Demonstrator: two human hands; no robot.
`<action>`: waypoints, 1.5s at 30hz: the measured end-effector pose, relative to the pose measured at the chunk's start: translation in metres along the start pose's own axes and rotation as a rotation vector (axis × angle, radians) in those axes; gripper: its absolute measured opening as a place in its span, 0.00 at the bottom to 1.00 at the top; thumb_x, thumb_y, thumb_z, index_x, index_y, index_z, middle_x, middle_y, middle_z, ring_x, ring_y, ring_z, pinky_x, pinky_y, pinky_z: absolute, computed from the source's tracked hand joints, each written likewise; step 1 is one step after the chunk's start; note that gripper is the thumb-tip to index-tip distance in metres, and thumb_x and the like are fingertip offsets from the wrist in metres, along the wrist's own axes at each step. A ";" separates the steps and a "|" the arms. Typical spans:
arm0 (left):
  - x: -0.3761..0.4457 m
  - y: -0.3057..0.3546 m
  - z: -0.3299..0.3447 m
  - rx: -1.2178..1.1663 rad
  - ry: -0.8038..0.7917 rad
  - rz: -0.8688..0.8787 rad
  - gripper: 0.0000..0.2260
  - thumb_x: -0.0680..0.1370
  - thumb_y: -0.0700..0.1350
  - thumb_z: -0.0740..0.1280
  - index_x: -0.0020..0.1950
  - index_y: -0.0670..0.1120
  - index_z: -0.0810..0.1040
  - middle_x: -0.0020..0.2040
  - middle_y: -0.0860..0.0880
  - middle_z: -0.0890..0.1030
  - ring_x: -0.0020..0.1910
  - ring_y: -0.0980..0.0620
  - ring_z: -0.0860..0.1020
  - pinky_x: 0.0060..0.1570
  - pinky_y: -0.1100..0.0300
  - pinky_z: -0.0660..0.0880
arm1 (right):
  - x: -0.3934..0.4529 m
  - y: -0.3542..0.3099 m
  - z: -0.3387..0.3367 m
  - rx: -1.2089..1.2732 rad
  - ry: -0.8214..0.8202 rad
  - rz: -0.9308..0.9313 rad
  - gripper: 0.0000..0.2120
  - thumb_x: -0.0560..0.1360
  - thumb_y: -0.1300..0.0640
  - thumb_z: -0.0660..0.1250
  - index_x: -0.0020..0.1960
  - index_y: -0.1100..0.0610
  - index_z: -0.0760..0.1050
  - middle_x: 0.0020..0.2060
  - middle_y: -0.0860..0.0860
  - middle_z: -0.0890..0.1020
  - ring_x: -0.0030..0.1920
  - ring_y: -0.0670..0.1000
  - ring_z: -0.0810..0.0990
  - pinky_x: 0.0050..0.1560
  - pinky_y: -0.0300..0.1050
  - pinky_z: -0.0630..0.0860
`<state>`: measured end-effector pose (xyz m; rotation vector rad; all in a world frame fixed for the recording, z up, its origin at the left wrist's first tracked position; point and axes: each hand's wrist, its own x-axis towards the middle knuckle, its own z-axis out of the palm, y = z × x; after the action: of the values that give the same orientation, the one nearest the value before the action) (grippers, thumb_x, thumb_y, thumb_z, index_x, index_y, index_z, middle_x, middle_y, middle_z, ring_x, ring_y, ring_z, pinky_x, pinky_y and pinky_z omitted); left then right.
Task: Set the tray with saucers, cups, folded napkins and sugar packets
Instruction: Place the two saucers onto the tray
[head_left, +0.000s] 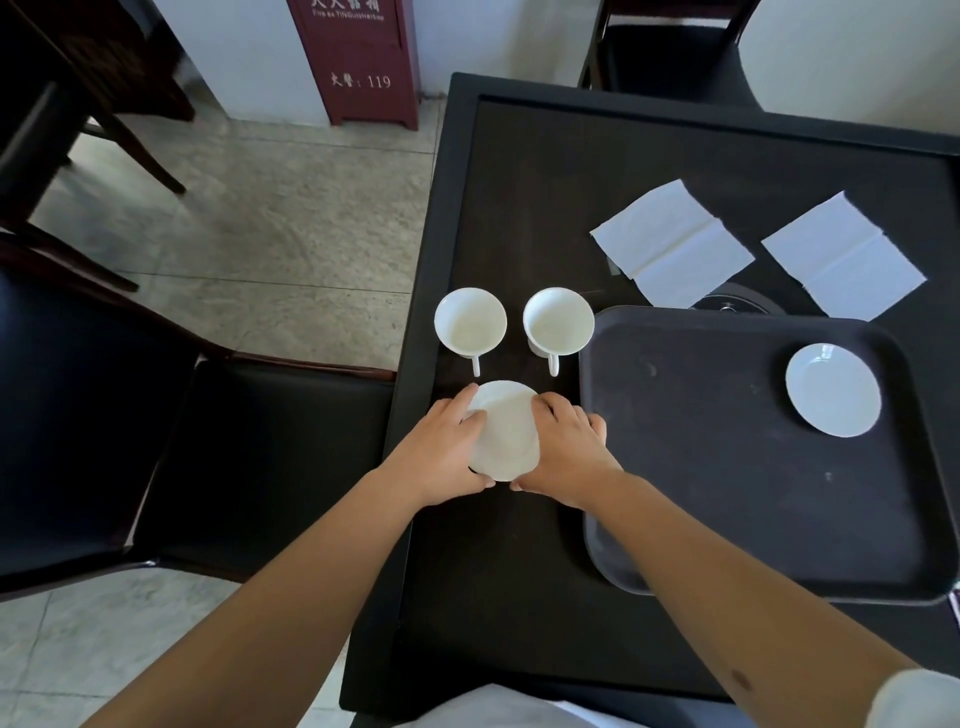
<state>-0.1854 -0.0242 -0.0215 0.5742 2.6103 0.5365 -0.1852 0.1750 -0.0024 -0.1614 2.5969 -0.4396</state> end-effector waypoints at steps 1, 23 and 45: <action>-0.004 0.001 -0.001 -0.023 -0.013 -0.009 0.34 0.69 0.61 0.73 0.67 0.45 0.69 0.78 0.49 0.52 0.70 0.46 0.59 0.65 0.51 0.67 | -0.004 0.002 -0.001 0.015 -0.012 -0.018 0.51 0.56 0.37 0.76 0.72 0.51 0.59 0.67 0.47 0.66 0.65 0.53 0.67 0.65 0.51 0.57; -0.059 0.122 0.008 -0.018 0.112 0.013 0.38 0.69 0.66 0.68 0.73 0.50 0.64 0.77 0.57 0.46 0.72 0.53 0.51 0.65 0.55 0.64 | -0.129 0.070 -0.034 0.038 0.106 -0.098 0.48 0.63 0.33 0.73 0.76 0.47 0.55 0.74 0.45 0.57 0.71 0.51 0.57 0.73 0.54 0.50; 0.036 0.247 0.020 0.012 0.054 -0.010 0.36 0.71 0.65 0.68 0.75 0.53 0.62 0.79 0.57 0.48 0.76 0.50 0.54 0.69 0.52 0.65 | -0.138 0.216 -0.094 0.092 0.185 -0.178 0.39 0.65 0.37 0.75 0.71 0.47 0.67 0.74 0.48 0.60 0.67 0.51 0.56 0.71 0.54 0.51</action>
<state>-0.1300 0.2059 0.0609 0.5577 2.6677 0.5407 -0.1184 0.4309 0.0651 -0.3363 2.7470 -0.6642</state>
